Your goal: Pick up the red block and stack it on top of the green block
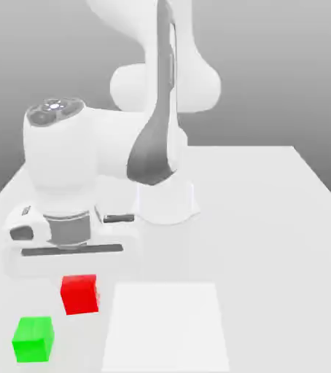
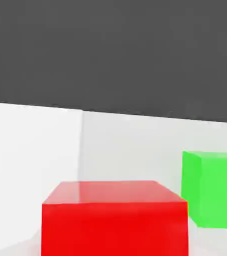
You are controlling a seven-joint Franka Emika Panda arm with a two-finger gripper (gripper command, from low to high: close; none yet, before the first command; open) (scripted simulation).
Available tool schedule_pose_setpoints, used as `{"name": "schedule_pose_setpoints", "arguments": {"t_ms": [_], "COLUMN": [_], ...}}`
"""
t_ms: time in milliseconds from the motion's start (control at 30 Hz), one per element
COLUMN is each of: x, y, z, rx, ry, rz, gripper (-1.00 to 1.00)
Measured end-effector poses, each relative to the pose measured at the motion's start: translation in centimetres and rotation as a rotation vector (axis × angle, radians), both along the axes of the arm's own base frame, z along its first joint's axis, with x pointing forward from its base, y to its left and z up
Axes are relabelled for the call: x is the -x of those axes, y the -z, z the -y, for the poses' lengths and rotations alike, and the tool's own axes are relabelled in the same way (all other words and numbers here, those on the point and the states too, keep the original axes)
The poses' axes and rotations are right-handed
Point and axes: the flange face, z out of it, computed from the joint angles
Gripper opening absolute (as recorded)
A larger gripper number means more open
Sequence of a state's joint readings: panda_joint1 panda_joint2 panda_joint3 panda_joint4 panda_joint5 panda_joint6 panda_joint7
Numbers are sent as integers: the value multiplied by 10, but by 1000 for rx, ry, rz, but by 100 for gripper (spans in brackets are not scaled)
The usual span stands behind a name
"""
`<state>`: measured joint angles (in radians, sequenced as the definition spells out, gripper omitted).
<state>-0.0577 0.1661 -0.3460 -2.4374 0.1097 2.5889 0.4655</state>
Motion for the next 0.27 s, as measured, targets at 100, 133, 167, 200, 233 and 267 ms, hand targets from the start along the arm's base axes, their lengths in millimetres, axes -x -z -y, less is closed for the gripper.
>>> {"name": "schedule_pose_setpoints", "arguments": {"t_ms": [100, 133, 167, 200, 233, 267], "x": [-2, -2, -2, -2, -2, -2], "y": [25, 38, 50, 50, 50, 50], "z": [19, 20, 21, 21, 21, 21], "rx": [1, 1, 1, 1, 1, 1], "ry": [70, 75, 79, 79, 79, 79], "rz": [3, 3, 2, 2, 2, 2], "gripper": [-100, -100, 100, 100, 100, 100]}}
